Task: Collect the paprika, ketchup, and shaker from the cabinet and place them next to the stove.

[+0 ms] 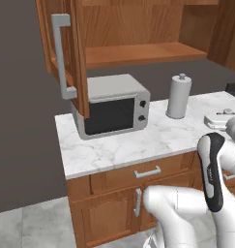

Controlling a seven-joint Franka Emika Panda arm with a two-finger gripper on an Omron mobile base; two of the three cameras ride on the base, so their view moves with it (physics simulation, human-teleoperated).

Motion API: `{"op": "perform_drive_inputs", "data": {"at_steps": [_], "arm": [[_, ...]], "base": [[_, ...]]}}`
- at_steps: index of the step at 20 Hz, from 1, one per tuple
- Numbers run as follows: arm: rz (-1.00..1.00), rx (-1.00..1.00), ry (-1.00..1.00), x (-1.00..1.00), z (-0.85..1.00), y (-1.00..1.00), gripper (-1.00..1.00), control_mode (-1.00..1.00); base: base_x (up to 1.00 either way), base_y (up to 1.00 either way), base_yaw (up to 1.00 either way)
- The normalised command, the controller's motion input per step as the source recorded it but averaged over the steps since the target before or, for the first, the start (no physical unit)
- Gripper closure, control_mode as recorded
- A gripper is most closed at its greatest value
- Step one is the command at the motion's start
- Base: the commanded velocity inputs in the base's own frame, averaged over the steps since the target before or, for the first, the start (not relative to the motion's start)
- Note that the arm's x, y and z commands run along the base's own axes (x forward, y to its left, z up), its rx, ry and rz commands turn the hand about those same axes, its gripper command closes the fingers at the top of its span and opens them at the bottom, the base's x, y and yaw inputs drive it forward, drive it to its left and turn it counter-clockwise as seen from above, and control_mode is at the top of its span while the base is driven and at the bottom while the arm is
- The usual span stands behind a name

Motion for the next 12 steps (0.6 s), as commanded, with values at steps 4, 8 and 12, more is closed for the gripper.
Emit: {"op": "perform_drive_inputs", "data": {"at_steps": [4,8,12], "arm": [[0.0,0.0,0.0,0.0,0.0,0.0,1.0,1.0],[0.0,0.0,0.0,0.0,0.0,0.0,1.0,1.0],[0.0,0.0,0.0,0.0,0.0,0.0,1.0,1.0]], "base": [[-0.64,-0.81,0.0],[-0.05,-1.0,0.0],[0.2,-1.0,0.0]]}}
